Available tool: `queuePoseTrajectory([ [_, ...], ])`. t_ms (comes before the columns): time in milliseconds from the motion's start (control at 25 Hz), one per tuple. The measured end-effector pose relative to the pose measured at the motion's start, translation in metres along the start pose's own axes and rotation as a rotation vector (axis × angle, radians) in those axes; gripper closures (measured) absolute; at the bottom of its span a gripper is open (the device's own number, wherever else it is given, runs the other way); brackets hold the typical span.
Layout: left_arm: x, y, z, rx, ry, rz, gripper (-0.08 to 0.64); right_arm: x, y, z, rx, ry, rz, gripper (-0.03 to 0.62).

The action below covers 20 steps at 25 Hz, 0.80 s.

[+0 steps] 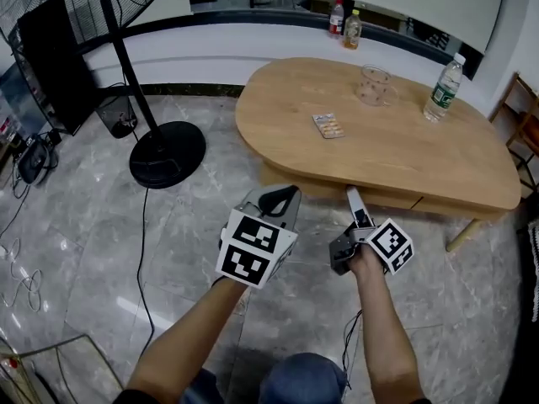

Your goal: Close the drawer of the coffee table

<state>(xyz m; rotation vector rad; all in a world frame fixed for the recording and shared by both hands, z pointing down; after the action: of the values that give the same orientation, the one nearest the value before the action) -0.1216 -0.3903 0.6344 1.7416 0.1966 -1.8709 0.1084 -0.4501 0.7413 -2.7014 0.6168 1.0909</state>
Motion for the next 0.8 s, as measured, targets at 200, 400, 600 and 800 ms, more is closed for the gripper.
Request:
queuePoseTrajectory([
  [200,0.017,-0.024,0.0,-0.019,-0.017,-0.003,0.56,0.0,-0.022,0.027,-0.031,-0.019,0.03,0.152],
  [400,0.047,-0.055,-0.005,-0.037,-0.038,0.045,0.56,0.02,-0.039,0.081,-0.046,-0.086,0.078,0.183],
  [600,0.112,-0.083,-0.014,-0.045,-0.041,0.069,0.56,0.067,-0.048,0.146,-0.058,-0.186,0.144,0.207],
  [800,0.199,-0.11,-0.023,-0.035,-0.025,0.078,0.56,0.135,-0.051,0.223,-0.047,-0.274,0.171,0.287],
])
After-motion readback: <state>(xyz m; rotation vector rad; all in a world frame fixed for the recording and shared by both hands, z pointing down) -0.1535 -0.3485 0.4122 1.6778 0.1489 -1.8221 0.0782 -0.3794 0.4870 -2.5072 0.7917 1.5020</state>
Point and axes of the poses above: the fingertips, and each gripper's own axes: y forward along the fingers, z to its left, x out of its top, the point moved 9 cm from there along -y, backward along the fingers, and after that the axes turned 12 degrees about -y, right-handed, at the moved point
